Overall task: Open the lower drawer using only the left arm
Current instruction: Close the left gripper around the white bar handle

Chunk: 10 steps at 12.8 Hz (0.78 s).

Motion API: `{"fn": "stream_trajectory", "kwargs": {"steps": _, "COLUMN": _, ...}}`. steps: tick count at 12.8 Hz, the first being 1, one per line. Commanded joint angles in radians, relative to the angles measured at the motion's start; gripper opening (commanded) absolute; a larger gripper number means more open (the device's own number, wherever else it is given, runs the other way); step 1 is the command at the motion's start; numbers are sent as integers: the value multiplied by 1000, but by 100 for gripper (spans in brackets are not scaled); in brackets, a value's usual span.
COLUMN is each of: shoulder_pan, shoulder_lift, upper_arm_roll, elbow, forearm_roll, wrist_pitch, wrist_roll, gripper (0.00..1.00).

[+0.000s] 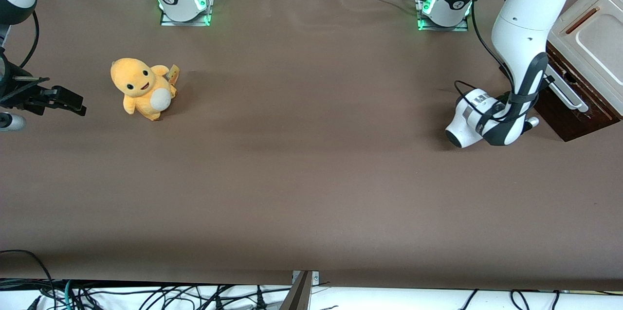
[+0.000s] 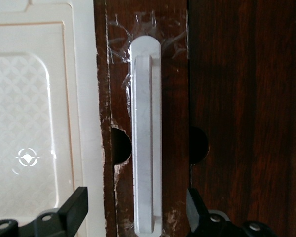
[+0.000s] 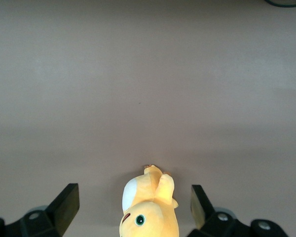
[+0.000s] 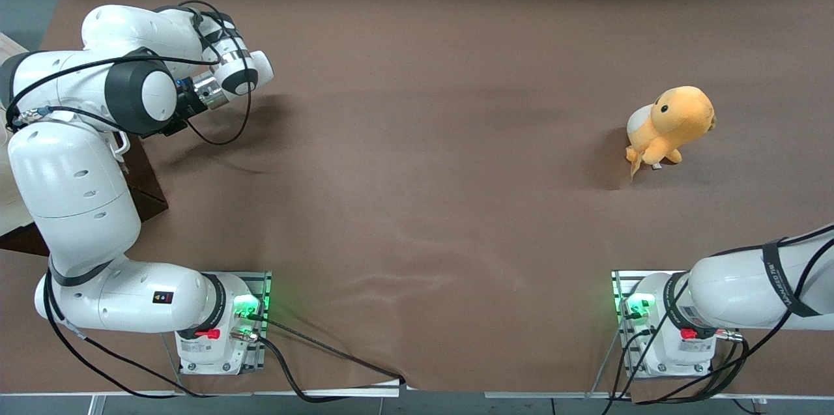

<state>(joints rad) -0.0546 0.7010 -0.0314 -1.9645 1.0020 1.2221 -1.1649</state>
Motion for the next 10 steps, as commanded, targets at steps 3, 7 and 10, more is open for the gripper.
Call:
{"fn": "stream_trajectory", "kwargs": {"steps": 3, "shoulder_pan": 41, "shoulder_lift": -29, "upper_arm_roll": -8, "elbow": -40, "forearm_roll": 61, "wrist_pitch": 31, "wrist_roll": -15, "gripper": 74}}
{"fn": "stream_trajectory", "kwargs": {"steps": 7, "shoulder_pan": 71, "shoulder_lift": -28, "upper_arm_roll": -8, "elbow": -63, "forearm_roll": 113, "wrist_pitch": 73, "wrist_roll": -44, "gripper": 57}}
{"fn": "stream_trajectory", "kwargs": {"steps": 10, "shoulder_pan": 71, "shoulder_lift": -29, "upper_arm_roll": -8, "elbow": -66, "forearm_roll": 115, "wrist_pitch": 73, "wrist_roll": -47, "gripper": 36}}
